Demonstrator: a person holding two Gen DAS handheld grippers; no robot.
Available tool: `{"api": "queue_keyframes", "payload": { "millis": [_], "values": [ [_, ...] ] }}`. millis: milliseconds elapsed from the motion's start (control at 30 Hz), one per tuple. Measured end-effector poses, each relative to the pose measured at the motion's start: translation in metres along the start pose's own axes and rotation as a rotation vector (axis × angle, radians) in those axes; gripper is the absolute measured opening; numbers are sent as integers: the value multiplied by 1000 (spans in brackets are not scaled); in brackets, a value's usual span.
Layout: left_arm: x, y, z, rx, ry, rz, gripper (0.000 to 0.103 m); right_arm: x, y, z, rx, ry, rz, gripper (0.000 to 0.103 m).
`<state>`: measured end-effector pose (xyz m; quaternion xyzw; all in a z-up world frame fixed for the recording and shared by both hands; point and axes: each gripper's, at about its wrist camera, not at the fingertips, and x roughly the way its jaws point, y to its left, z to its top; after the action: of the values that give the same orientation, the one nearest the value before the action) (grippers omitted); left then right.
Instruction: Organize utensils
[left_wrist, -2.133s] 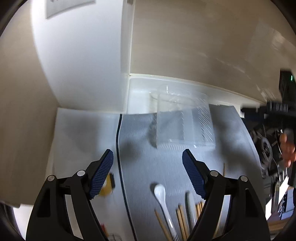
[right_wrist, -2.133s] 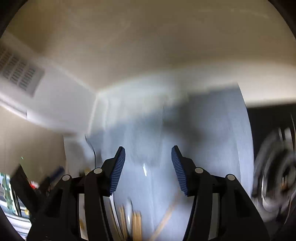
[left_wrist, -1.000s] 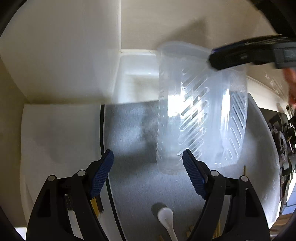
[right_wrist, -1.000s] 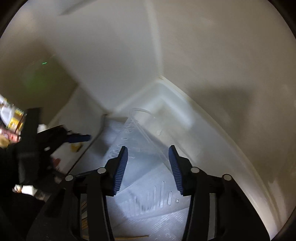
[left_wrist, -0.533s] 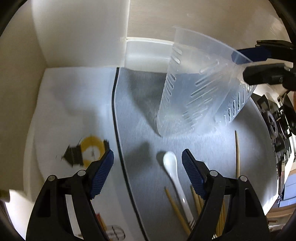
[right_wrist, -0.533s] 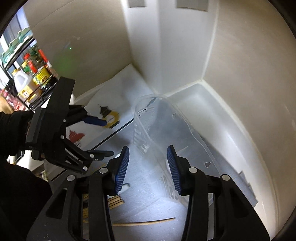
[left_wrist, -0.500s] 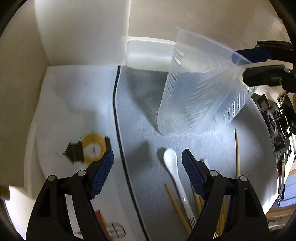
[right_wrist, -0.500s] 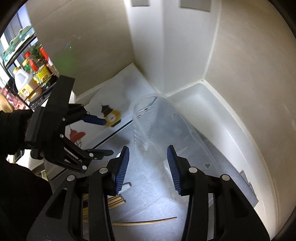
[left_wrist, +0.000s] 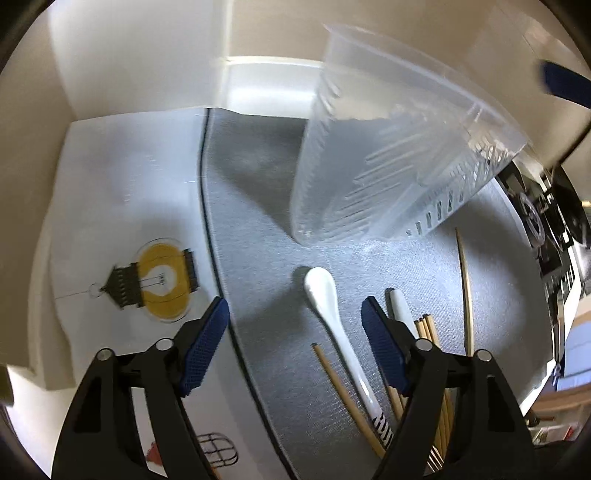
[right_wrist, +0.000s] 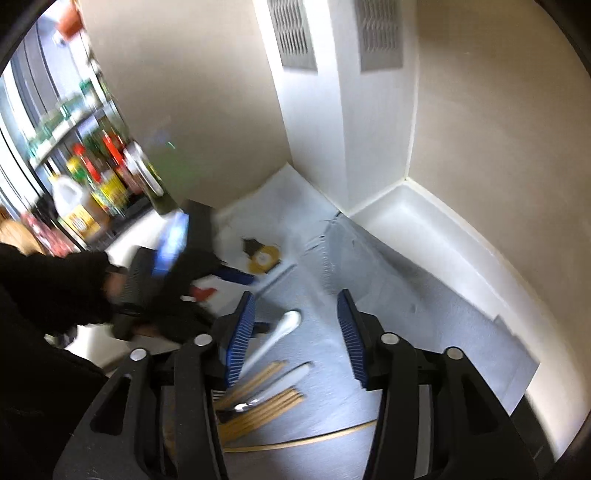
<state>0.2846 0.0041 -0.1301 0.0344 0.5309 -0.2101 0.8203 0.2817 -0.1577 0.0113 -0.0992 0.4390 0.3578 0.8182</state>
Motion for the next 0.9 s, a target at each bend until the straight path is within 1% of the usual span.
{"api": "queue_keyframes", "payload": {
  "millis": [33, 67, 133, 233, 300, 333, 367, 400, 467, 500, 600, 667, 700, 767, 800, 833, 900],
  "values": [
    [5, -2, 2, 6, 12, -7, 64, -12, -1, -14, 55, -32, 9, 61],
    [9, -3, 3, 8, 21, -10, 62, -15, -1, -24, 93, -39, 14, 61],
    [17, -5, 6, 10, 37, -12, 55, -14, -11, -57, 226, -25, 2, 61],
    [25, -8, 9, 18, 54, -16, 54, 11, -38, -99, 454, 40, -70, 61],
    [30, -11, 12, 25, 66, -13, 53, 41, -68, -132, 696, 138, -156, 57],
    [32, -11, 13, 24, 71, -16, 53, 53, -79, -145, 791, 171, -188, 53],
    [34, -11, 14, 22, 74, -18, 53, 63, -87, -155, 856, 189, -207, 49],
    [37, -11, 16, 16, 79, -19, 51, 71, -93, -162, 902, 203, -236, 48],
    [41, -8, 19, 7, 83, -21, 49, 80, -98, -167, 949, 209, -294, 46],
    [42, -7, 20, 4, 85, -22, 47, 82, -95, -165, 945, 197, -324, 46],
    [47, -4, 25, -2, 84, -33, 39, 90, -81, -157, 887, 210, -422, 45],
    [49, -3, 26, -4, 77, -40, 37, 97, -69, -153, 840, 224, -521, 37],
    [50, -1, 26, -2, 76, -42, 35, 100, -63, -151, 818, 230, -575, 36],
    [52, -2, 27, 1, 77, -58, 27, 103, -56, -151, 815, 210, -629, 28],
    [54, -3, 28, 5, 82, -66, 21, 105, -52, -151, 806, 203, -637, 23],
    [54, -4, 28, 8, 82, -66, 21, 107, -49, -150, 796, 200, -634, 12],
    [54, -6, 27, 16, 83, -68, 21, 110, -45, -149, 804, 191, -614, 8]
  ]
}}
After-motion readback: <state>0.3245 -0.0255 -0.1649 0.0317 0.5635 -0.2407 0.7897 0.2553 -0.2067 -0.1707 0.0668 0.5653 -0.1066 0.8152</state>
